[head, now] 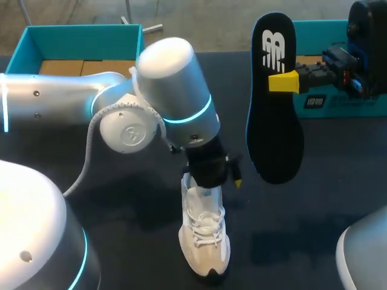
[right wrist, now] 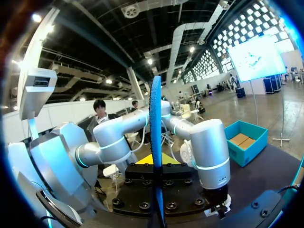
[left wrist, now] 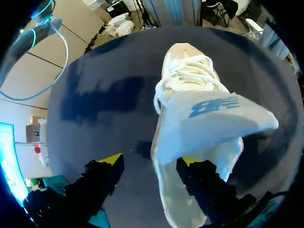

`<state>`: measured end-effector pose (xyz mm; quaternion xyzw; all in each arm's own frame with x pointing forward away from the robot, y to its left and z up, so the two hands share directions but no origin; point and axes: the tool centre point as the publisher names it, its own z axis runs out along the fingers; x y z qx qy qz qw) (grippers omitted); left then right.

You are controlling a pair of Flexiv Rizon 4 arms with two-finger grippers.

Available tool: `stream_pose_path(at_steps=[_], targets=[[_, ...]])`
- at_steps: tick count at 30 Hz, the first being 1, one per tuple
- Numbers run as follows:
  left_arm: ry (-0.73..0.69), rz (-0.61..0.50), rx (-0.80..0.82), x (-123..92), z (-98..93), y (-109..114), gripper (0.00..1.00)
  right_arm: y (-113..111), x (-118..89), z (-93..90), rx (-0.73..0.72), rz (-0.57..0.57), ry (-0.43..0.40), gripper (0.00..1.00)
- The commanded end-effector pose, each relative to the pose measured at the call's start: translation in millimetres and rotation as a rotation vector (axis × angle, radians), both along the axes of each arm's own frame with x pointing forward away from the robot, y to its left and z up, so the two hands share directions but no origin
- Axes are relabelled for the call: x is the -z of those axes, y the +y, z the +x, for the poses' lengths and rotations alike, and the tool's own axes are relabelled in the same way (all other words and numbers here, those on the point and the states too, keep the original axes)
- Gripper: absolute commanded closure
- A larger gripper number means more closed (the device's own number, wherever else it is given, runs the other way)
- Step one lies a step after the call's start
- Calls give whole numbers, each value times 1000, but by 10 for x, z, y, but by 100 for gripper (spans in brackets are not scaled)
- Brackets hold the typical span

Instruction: Take the shoe out of the shoebox, open the shoe tongue, remove and reinsert the insole, then place the shoe into the shoebox

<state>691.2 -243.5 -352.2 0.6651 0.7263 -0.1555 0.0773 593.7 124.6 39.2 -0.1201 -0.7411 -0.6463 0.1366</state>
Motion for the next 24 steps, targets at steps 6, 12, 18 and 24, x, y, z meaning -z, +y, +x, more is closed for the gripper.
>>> stream_pose_path(at_steps=[6, 12, 18, 24], targets=[[-26, -162, -88, -349, 106, 49, 0, 28, -2, 30, -4, -3, 2, 100], [-58, -338, -159, -730, 215, 105, 0, 28, -2, 30, -4, -3, 2, 100], [-101, -545, -227, -1132, 332, 217, 0, 28, -2, 30, -4, -3, 2, 100], [-107, -765, -280, -1505, 437, 340, 0, 28, -2, 30, -4, -3, 2, 100]])
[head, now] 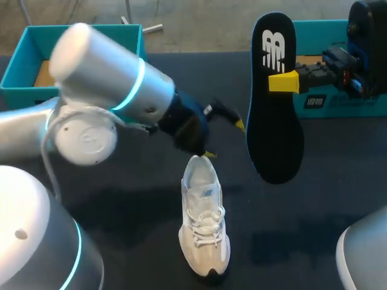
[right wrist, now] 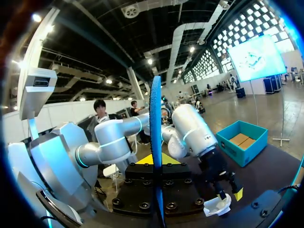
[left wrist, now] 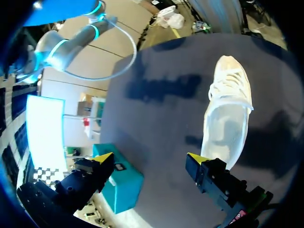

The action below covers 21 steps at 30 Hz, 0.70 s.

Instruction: Take the shoe out of the shoebox, open the shoe tongue, remove and reinsert the insole, then place the shoe into the shoebox

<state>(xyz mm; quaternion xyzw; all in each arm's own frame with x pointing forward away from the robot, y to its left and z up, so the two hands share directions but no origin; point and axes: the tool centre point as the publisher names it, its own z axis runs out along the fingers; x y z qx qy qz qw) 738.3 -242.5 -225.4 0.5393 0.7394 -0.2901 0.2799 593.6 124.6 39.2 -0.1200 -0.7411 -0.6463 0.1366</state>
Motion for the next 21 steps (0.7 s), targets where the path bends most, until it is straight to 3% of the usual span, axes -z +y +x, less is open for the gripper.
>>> stream_pose_path(at_steps=[1, 9, 21], targets=[[-60, -300, -45, -288, -20, 342, 0, 28, -2, 30, -4, -3, 2, 100], [-86, -504, -48, -615, 129, 437, 0, 28, -2, 30, -4, -3, 2, 100], [-129, -678, 28, -829, 311, 529, 0, 28, -2, 30, -4, -3, 2, 100]])
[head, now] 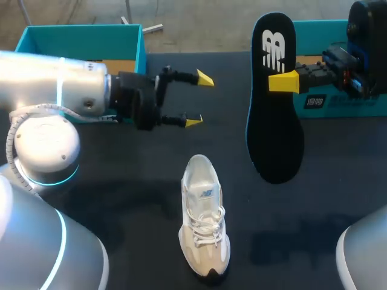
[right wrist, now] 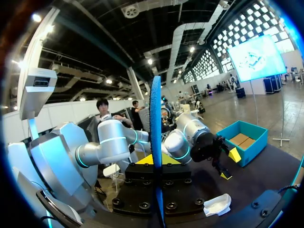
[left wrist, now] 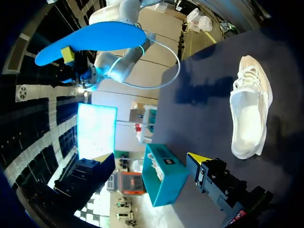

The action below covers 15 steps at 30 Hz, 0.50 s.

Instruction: Take the shoe out of the shoebox, open the shoe tongue, remove and reinsert the insole, then place the shoe into the shoebox

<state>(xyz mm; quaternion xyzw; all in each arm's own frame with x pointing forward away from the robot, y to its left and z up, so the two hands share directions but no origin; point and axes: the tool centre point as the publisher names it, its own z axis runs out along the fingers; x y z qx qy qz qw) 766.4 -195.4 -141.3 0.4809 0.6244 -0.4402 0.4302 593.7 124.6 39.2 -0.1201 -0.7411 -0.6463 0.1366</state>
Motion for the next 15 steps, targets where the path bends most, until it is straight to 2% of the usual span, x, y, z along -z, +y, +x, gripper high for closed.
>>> stream_pose_path(at_steps=[1, 15], targets=[[-35, -200, -6, 1, 37, 63, 0, 28, -2, 30, -4, -3, 2, 100], [-110, -219, 48, -166, 180, 70, 0, 28, -2, 30, -4, -3, 2, 100]])
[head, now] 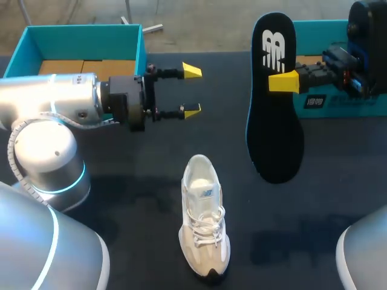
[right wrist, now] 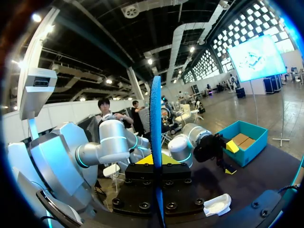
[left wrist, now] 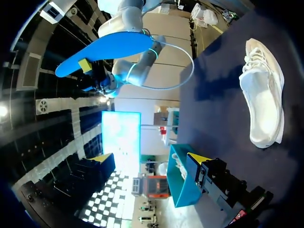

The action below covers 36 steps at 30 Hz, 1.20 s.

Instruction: Take the shoe out of the shoebox, open the shoe tongue, remove and reinsert the insole, then place the shoe into the shoebox

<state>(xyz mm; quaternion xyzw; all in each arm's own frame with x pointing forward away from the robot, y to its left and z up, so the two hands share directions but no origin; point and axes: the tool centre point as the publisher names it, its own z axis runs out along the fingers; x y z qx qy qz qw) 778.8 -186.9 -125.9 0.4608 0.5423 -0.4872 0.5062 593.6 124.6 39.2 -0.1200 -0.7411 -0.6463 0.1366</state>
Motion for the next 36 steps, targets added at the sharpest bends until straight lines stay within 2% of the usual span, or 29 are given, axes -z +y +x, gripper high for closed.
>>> stream_pose_path(at_steps=[1, 4, 18, 27, 36], targets=[[-8, 7, 25, -22, 64, -10, 0, 28, -2, 30, -4, -3, 2, 100], [-11, 43, 48, -52, 91, -18, 0, 28, -2, 30, -4, -3, 2, 100], [-11, 43, 48, -52, 91, -18, 0, 28, -2, 30, -4, -3, 2, 100], [-11, 43, 48, -52, 91, -18, 0, -110, 29, 582, -50, 18, 150, 100], [-11, 43, 48, -52, 91, -18, 0, -150, 259, 1133, -98, -15, 322, 100]])
